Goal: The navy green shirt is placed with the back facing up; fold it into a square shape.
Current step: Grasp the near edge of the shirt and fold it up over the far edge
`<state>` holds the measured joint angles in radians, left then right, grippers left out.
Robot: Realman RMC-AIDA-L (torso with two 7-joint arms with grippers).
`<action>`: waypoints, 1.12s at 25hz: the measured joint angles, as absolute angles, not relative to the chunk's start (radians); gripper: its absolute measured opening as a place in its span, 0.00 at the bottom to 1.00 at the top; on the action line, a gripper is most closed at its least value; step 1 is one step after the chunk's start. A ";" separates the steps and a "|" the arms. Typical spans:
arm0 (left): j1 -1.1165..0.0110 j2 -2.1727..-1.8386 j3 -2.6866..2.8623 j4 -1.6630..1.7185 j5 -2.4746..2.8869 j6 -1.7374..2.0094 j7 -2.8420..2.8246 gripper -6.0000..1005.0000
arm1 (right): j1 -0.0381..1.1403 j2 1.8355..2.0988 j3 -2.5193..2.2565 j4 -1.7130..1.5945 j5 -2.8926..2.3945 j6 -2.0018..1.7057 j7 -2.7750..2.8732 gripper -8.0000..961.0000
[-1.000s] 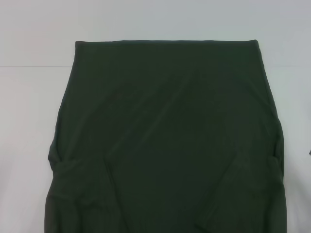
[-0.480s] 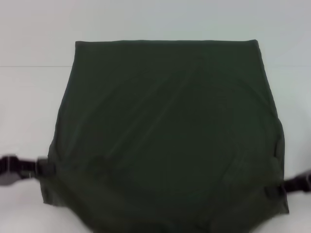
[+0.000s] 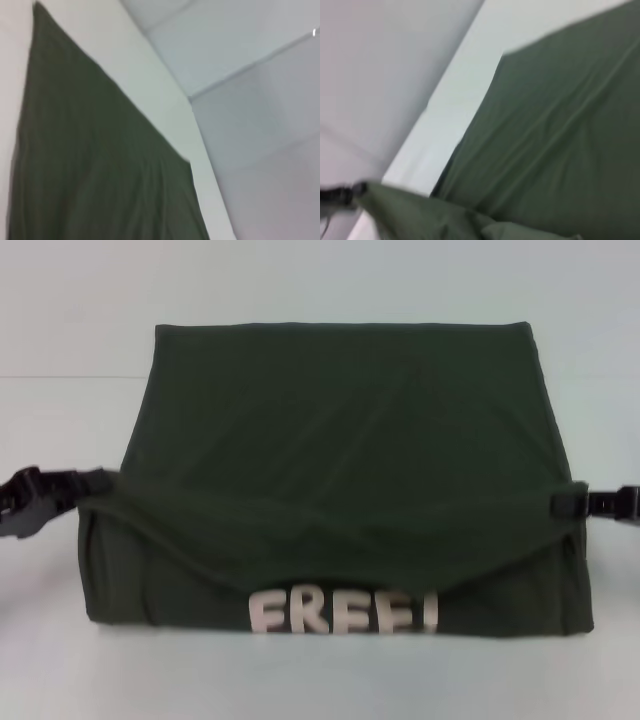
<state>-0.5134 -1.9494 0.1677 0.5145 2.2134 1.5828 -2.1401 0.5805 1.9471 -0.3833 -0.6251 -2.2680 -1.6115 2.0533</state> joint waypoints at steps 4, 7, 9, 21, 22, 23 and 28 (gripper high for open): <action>-0.514 -1.970 0.167 0.476 2.137 1.501 -2.079 0.04 | 0.574 1.969 -0.382 -0.587 -2.215 -1.476 2.039 0.16; -0.521 -1.989 0.169 0.463 2.099 1.448 -2.031 0.04 | 0.571 2.003 -0.384 -0.580 -2.184 -1.348 2.023 0.16; -0.527 -2.001 0.172 0.463 2.093 1.413 -2.007 0.04 | 0.575 2.019 -0.388 -0.574 -2.169 -1.290 2.009 0.16; -0.578 -2.056 0.174 0.460 2.039 1.279 -1.834 0.04 | 0.594 2.084 -0.399 -0.551 -2.073 -1.107 1.905 0.17; -0.583 -2.057 0.174 0.460 2.039 1.273 -1.827 0.04 | 0.594 2.084 -0.399 -0.551 -2.073 -1.107 1.905 0.18; -0.588 -2.060 0.174 0.460 2.039 1.264 -1.819 0.04 | 0.595 2.085 -0.399 -0.548 -2.069 -1.102 1.903 0.18; -0.609 -2.078 0.176 0.460 2.033 1.211 -1.780 0.04 | 0.593 2.086 -0.398 -0.522 -2.041 -1.078 1.875 0.18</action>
<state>-0.6087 -2.0784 0.1758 0.4601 2.0328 1.2114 -1.7804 0.5933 2.0858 -0.3978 -0.5215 -2.0415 -1.0780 1.8751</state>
